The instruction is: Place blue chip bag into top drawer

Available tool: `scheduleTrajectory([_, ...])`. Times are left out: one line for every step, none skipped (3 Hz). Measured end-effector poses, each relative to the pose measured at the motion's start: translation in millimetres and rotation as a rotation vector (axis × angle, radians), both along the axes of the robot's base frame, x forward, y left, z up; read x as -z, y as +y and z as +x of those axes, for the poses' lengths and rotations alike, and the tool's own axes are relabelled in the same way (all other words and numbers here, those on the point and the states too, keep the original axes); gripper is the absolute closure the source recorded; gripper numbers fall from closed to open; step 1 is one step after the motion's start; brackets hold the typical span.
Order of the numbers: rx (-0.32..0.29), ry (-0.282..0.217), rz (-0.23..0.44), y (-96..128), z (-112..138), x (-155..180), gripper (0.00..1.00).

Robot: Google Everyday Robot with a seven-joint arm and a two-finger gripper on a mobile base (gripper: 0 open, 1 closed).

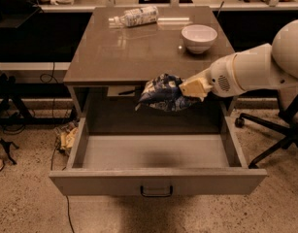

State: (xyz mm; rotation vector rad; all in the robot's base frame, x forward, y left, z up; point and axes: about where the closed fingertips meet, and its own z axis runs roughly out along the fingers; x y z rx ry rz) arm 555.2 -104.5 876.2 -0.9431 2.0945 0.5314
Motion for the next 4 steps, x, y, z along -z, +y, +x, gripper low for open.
scheduleTrajectory([-0.027,0.163,-0.061,-19.1,-11.6,61.0,1.0])
scheduleTrajectory([0.005,0.213,-0.088,-32.0,-2.8,97.7,1.0])
scheduleTrajectory([0.033,0.196,-0.092,-26.4,14.0,139.0,0.81])
scheduleTrajectory([0.077,0.111,-0.077,-10.8,38.2,166.6,0.5])
